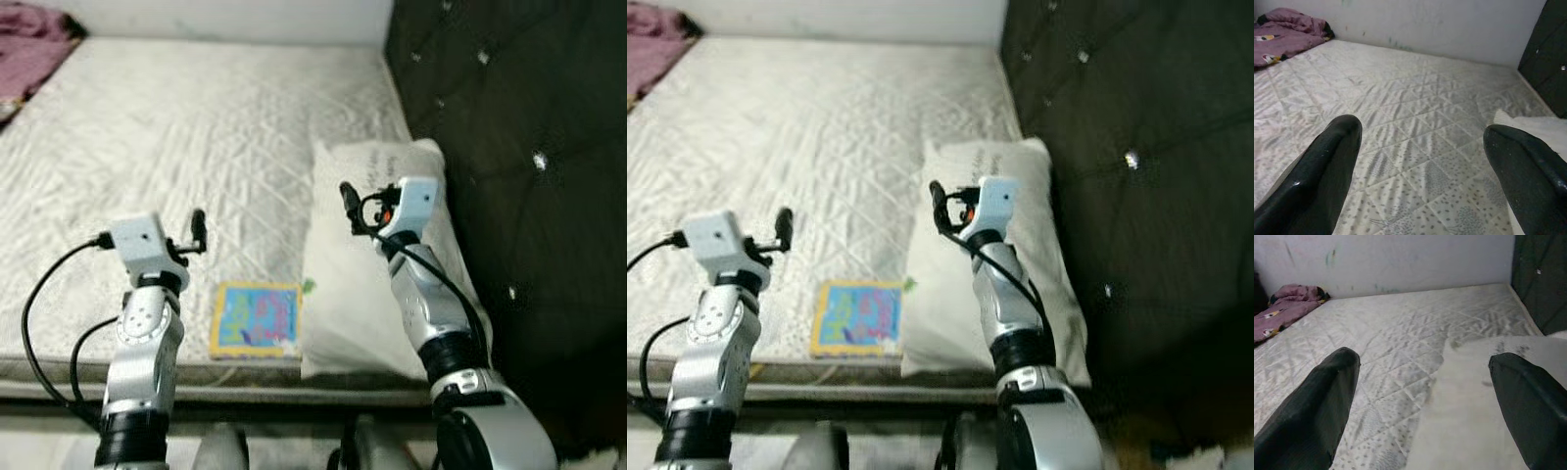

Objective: Clean up the room

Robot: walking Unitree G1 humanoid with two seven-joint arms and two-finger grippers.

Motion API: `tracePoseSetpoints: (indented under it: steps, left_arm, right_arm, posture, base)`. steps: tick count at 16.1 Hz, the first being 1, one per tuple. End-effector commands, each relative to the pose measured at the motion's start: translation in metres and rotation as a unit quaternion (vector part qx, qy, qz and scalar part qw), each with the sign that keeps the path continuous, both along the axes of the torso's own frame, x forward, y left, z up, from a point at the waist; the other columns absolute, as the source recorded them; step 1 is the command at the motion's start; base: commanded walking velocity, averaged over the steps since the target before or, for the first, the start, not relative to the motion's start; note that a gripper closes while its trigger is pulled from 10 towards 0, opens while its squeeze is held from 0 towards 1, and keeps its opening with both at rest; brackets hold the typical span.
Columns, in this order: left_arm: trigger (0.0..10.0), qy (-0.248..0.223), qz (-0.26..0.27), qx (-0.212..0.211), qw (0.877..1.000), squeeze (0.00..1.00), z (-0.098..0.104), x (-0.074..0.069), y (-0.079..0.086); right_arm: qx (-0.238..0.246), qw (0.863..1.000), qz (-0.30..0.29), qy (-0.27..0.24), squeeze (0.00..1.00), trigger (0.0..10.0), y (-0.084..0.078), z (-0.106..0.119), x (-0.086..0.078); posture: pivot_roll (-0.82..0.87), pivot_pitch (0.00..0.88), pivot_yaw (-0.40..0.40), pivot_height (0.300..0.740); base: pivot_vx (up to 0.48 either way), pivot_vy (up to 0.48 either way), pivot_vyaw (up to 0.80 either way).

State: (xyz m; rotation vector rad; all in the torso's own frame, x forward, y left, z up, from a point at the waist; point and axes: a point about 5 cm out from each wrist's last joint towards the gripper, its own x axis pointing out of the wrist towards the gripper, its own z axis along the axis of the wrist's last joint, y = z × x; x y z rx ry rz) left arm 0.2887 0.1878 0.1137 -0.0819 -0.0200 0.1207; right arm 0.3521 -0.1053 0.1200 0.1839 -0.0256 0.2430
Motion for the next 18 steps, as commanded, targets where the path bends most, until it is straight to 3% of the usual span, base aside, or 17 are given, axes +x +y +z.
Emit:
tracePoseSetpoints:
  steps: [1,5,13,16,18]
  left_arm:
    - [10.0,0.003,-0.002,0.01,1.0,0.0,0.0,-0.002,0.001]
    - [10.0,0.008,-0.034,0.017,0.999,0.0,-0.002,-0.004,-0.006]
    - [10.0,0.005,-0.036,0.009,0.999,0.0,-0.001,-0.001,-0.008]
    - [10.0,0.002,-0.037,0.002,0.999,0.0,0.0,0.002,-0.009]
    - [10.0,0.003,-0.039,-0.002,0.999,0.0,-0.001,0.002,-0.011]
  right_arm:
    - [-0.002,1.0,0.002,-0.001,0.0,10.0,0.001,0.0,-0.001]
    - [-0.01,1.0,-0.007,0.008,0.0,10.0,-0.002,-0.005,-0.006]
    - [-0.021,1.0,-0.008,0.017,0.0,10.0,-0.002,-0.007,-0.006]
    - [-0.023,1.0,-0.006,0.01,0.0,10.0,-0.001,-0.004,-0.005]
    - [-0.025,1.0,-0.005,0.01,0.0,10.0,0.0,-0.003,-0.004]
  posture:
    - [0.0,0.0,-0.041,0.74]
    - [-0.01,0.0,-0.029,0.74]
    - [-0.01,0.0,-0.047,0.74]
    - [-0.02,0.0,-0.052,0.74]
    - [-0.02,0.0,-0.053,0.74]
  base:
    - [0.0,0.0,0.0]
    - [0.0,0.0,0.0]
    - [0.0,0.0,-0.1]
    - [0.0,0.476,-0.73]
    - [0.0,0.48,0.0]
